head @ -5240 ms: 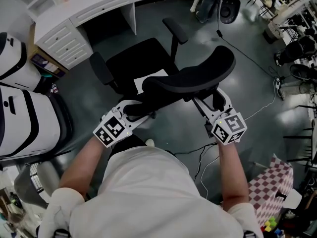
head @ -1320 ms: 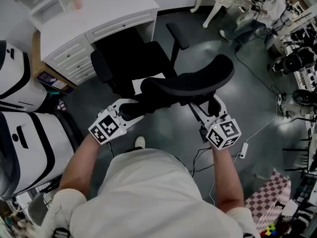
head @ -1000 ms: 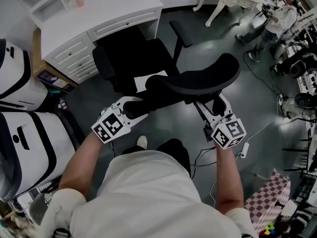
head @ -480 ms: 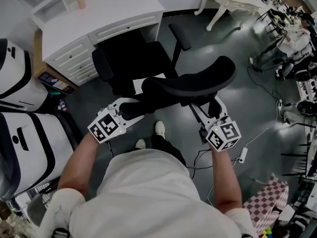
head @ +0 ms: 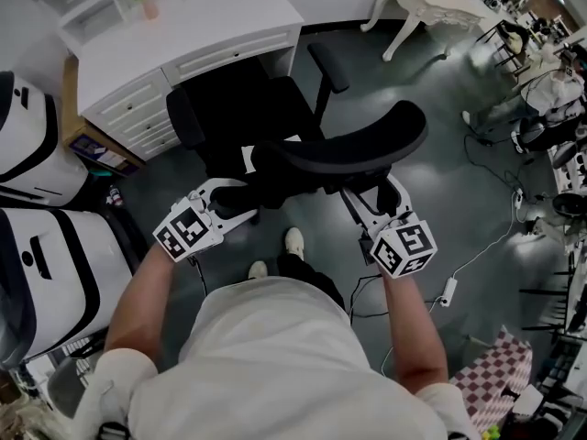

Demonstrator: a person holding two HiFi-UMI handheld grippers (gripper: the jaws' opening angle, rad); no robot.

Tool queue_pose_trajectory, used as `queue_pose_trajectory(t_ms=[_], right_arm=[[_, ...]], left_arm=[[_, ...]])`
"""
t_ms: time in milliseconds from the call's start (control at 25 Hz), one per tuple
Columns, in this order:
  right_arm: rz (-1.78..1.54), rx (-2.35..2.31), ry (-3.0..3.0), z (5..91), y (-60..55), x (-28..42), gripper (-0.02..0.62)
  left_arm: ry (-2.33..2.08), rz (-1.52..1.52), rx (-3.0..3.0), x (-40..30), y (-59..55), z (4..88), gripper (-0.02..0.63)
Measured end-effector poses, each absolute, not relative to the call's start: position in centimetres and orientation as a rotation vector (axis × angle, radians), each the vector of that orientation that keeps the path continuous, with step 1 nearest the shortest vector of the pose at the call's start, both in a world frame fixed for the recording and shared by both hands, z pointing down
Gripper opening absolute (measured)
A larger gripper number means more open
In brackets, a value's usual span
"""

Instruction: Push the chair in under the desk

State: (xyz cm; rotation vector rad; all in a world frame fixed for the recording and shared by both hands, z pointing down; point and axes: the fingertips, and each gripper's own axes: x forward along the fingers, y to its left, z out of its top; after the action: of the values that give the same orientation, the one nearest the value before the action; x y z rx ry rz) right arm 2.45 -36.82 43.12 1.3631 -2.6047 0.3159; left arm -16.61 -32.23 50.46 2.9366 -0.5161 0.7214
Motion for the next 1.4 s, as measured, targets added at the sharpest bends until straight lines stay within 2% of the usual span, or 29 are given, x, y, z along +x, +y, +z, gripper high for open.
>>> queue_pose_trajectory(t_ms=[1400], right_arm=[[0.325,1.35,-2.593,43.6,-43.0,-1.8,0.316]], left_arm=[[-0.56,0.698,2.954,-20.9,-38.7,50.5,0.175]])
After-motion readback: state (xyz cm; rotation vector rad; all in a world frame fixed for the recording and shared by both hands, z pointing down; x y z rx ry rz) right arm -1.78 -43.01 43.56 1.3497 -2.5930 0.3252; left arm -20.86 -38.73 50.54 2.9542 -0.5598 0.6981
